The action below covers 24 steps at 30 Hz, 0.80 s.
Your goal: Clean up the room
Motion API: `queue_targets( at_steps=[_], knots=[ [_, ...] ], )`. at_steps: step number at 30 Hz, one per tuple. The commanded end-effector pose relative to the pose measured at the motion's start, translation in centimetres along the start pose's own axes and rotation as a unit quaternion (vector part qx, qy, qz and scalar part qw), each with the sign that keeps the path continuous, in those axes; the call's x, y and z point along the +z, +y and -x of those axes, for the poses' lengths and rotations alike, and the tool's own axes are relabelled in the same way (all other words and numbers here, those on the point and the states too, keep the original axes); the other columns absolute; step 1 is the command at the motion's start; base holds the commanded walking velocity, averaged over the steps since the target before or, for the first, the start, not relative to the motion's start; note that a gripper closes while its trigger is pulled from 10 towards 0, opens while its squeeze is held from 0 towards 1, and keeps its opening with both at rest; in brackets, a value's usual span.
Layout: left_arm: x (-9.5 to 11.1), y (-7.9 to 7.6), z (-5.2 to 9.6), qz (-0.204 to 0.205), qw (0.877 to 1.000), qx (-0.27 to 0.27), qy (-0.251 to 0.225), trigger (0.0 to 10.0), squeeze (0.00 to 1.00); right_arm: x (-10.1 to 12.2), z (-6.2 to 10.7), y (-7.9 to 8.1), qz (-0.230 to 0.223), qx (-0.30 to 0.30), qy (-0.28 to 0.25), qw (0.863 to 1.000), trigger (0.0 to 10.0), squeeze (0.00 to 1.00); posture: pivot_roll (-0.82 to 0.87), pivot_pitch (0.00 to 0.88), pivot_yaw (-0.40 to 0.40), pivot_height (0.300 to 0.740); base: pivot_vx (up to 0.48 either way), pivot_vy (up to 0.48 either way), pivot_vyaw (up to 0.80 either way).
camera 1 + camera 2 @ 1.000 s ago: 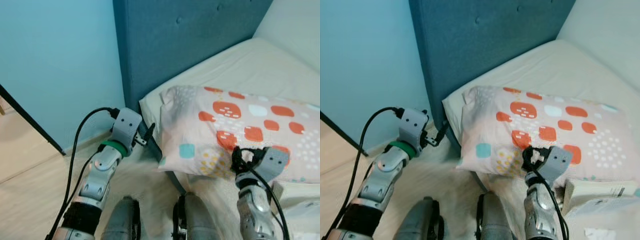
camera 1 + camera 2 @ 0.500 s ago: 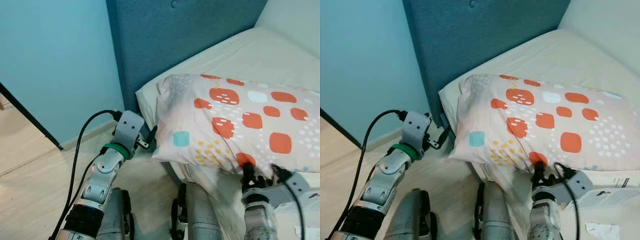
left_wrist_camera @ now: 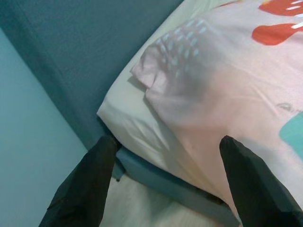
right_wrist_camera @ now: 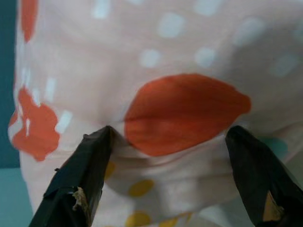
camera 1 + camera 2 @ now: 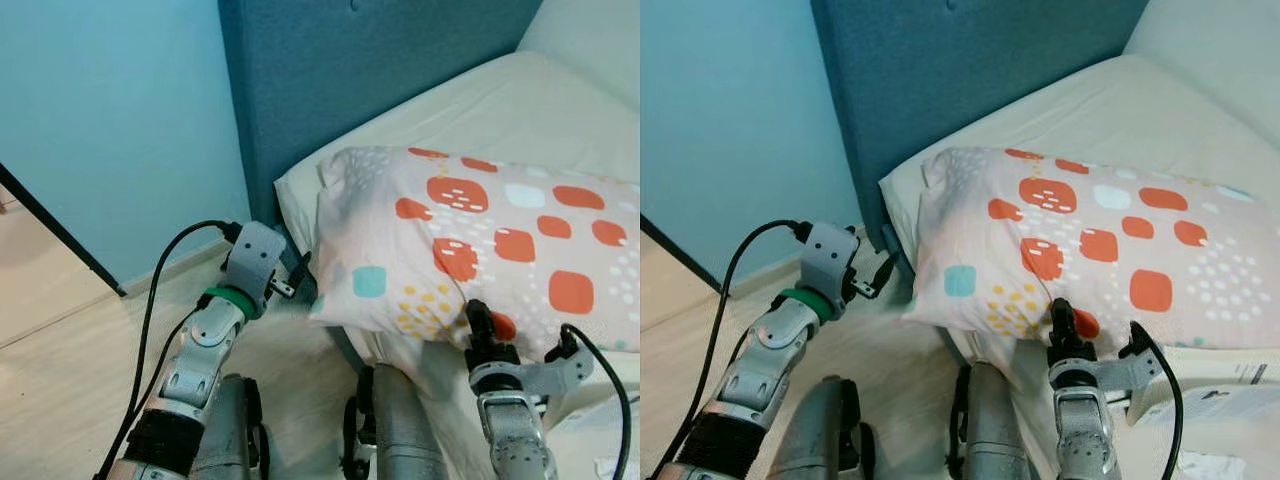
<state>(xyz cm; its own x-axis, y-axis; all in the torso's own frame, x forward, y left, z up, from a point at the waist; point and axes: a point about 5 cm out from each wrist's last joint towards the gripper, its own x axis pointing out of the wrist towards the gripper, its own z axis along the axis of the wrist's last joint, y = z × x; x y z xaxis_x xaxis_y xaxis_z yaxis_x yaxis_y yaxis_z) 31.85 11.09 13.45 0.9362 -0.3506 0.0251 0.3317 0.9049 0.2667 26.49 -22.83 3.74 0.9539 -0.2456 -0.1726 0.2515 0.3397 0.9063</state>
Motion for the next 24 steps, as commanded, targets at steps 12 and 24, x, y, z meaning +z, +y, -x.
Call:
queue_targets(
  at_steps=[12, 24],
  knots=[
    [-0.4, -0.2, 1.1, -0.006, 1.0, 0.002, 0.016, 10.0, 0.0, 3.1, -3.5, -0.5, -0.046, -0.025, -0.042, 0.998, 10.0, 0.0, 0.07, 0.27, 0.036, 0.622, 0.0, 0.0, 0.0],
    [-0.5, -0.2, 1.9, -0.01, 1.0, 0.007, 0.024, 10.0, 0.0, 4.4, -6.9, 4.1, -0.07, 0.019, -0.062, 0.995, 0.0, 0.0, 0.12, 0.299, 0.029, 0.622, 0.0, 0.0, 0.0]
  ],
)
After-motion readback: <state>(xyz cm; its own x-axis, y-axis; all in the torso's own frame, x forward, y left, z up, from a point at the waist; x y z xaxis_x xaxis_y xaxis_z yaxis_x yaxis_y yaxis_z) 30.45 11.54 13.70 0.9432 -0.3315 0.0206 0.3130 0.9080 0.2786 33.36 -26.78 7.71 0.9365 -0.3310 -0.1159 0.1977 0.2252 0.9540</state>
